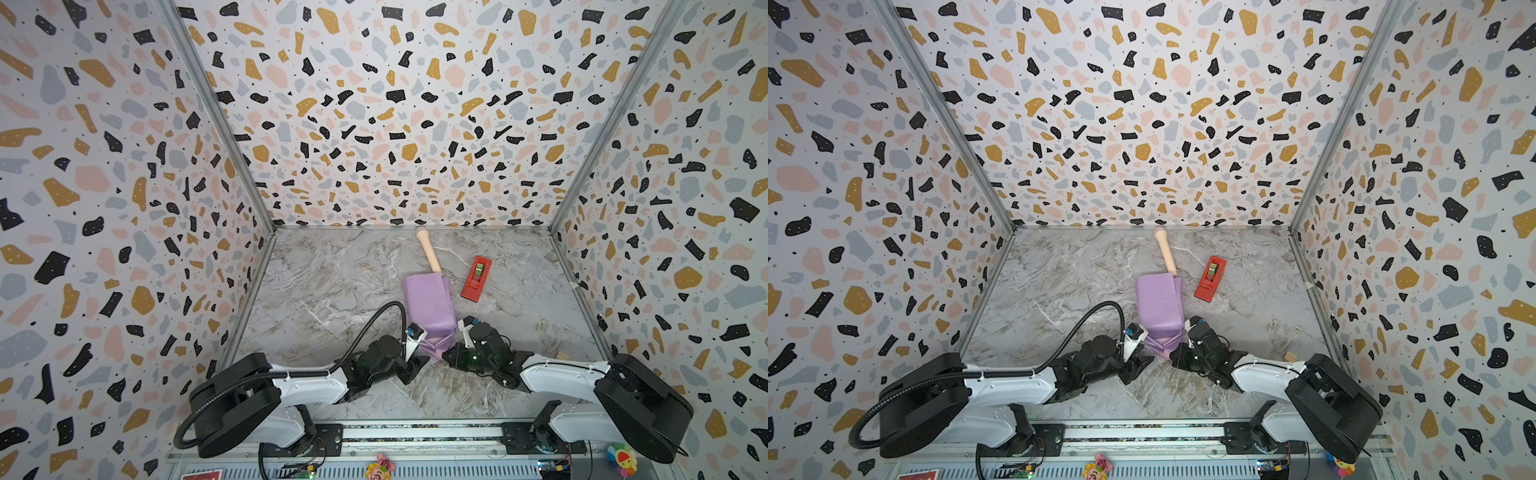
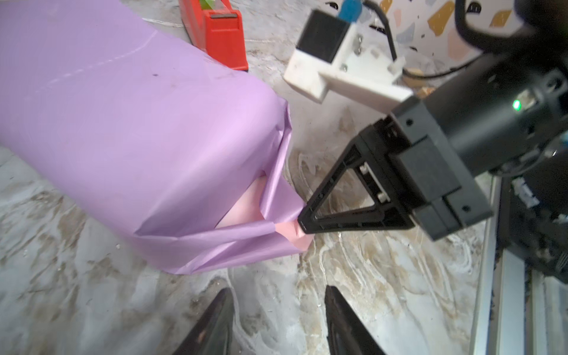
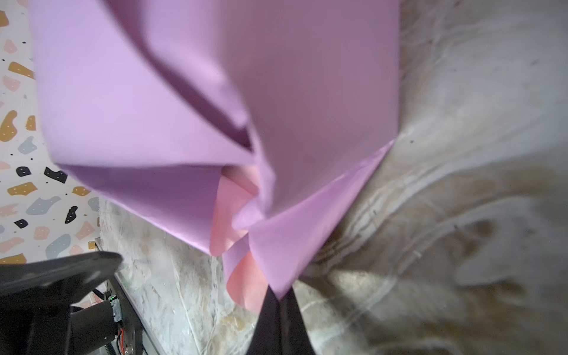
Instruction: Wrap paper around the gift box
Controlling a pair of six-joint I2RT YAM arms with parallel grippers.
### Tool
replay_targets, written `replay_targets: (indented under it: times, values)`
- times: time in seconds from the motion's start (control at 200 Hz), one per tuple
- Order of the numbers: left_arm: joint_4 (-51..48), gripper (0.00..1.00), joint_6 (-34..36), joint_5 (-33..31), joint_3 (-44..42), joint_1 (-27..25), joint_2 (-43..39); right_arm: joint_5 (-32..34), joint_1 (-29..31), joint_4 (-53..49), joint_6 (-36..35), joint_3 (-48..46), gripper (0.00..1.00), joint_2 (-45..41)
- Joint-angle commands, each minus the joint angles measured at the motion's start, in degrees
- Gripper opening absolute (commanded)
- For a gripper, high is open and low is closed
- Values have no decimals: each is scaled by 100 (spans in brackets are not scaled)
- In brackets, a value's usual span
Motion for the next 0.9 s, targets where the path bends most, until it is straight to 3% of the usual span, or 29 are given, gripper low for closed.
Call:
replay_targets:
  times: [0.0,0.185,0.42,0.896]
  values:
    - [454,48,1200,54,52,-102,90,-11,15,-100,48,-43,0,-231]
    - [796,49,2341,-52,-88,-123,246,-94,11,-88,73,-73,0,-306]
    - [624,49,3183,-187,222,-116,737,-160,6,-38,105,-78,0,-297]
    - [1069,45,4027,-452,423,-114,1524,-213,4,37,220,-170,0,-401]
